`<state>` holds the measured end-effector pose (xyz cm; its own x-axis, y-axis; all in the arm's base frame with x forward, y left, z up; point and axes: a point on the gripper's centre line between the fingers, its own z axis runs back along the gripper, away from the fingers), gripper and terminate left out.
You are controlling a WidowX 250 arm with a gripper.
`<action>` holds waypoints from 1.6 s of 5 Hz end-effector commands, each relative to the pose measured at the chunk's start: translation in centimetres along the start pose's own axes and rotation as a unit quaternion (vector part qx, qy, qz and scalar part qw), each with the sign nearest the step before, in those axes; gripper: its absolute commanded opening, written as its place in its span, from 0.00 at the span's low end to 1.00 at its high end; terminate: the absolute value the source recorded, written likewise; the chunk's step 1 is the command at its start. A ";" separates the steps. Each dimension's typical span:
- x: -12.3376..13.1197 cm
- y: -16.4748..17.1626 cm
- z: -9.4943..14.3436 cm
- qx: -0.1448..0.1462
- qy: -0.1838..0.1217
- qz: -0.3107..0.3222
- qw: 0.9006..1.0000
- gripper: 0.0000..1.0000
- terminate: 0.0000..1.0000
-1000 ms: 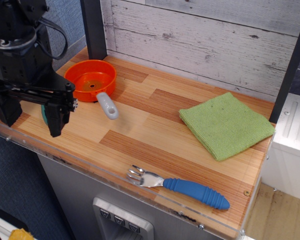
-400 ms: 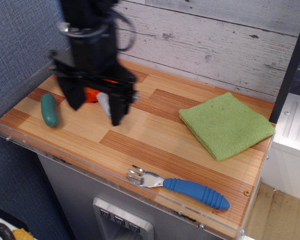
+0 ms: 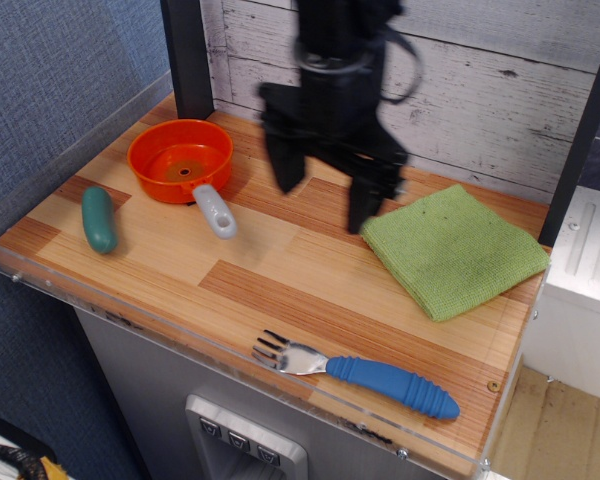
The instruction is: Tuck the cloth slight under the right side of the red pot.
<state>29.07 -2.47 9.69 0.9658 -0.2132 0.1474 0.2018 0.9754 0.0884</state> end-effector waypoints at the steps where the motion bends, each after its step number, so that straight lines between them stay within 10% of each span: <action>1: 5.0 -2.9 -2.5 -0.014 -0.055 -0.136 0.989 1.00 0.00; 5: 7.0 -5.5 -7.6 -0.047 -0.044 -0.175 0.982 1.00 0.00; 8: 4.6 -3.6 -7.9 -0.051 0.013 -0.016 0.998 1.00 0.00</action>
<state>34.55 -5.97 0.81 0.9637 -0.2498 0.0938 0.2521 0.9676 -0.0134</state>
